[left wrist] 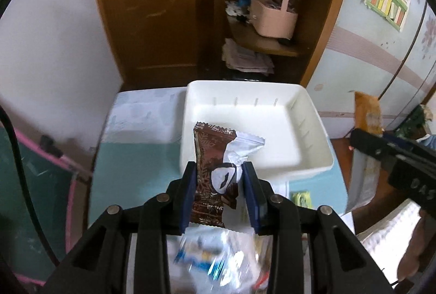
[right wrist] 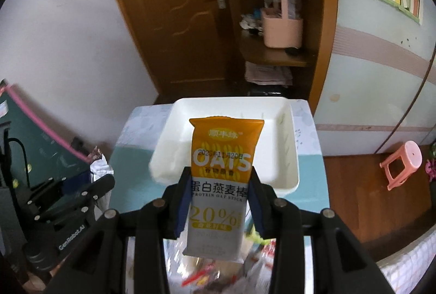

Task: Organize snacks
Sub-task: 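Carry both bars to the white tray and open both tools to drop them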

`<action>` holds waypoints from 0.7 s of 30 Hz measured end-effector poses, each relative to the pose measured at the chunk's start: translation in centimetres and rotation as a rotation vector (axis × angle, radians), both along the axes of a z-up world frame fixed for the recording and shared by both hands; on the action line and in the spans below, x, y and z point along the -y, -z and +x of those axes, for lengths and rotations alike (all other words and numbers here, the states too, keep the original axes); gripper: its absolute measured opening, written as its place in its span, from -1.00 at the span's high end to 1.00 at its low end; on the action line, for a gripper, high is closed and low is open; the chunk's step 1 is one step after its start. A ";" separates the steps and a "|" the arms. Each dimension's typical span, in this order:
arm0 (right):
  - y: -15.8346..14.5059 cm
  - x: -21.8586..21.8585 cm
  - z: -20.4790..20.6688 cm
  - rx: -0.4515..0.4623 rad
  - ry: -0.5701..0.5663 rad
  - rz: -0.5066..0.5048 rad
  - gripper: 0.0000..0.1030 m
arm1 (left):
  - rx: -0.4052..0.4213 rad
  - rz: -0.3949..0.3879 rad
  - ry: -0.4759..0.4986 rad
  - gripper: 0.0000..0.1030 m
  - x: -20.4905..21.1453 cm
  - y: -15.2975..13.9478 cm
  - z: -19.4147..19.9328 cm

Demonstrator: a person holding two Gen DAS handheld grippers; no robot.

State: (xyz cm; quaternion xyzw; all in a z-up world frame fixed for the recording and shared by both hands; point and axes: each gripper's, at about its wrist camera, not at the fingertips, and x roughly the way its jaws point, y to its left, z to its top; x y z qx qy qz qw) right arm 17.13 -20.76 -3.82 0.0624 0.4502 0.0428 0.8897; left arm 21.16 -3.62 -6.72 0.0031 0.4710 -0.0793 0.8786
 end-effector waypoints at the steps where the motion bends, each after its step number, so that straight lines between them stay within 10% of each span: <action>1: 0.3 0.3 1.0 -0.015 0.015 -0.002 0.24 | -0.010 -0.004 0.006 0.38 0.2 0.4 1.2; 8: 4.7 1.2 8.6 -0.125 0.115 -0.025 0.21 | -0.068 -0.006 0.069 0.32 1.8 3.8 7.7; 12: 6.6 1.7 11.0 -0.198 0.168 -0.017 0.18 | -0.072 0.011 0.108 -0.74 2.8 4.9 9.0; 16: 7.1 1.6 11.4 -0.198 0.180 -0.046 -0.20 | -0.071 0.018 0.135 -0.74 3.2 5.2 9.6; 21: 6.8 1.4 11.0 -0.189 0.175 -0.024 -0.23 | -0.060 0.016 0.133 -0.74 3.1 4.8 9.7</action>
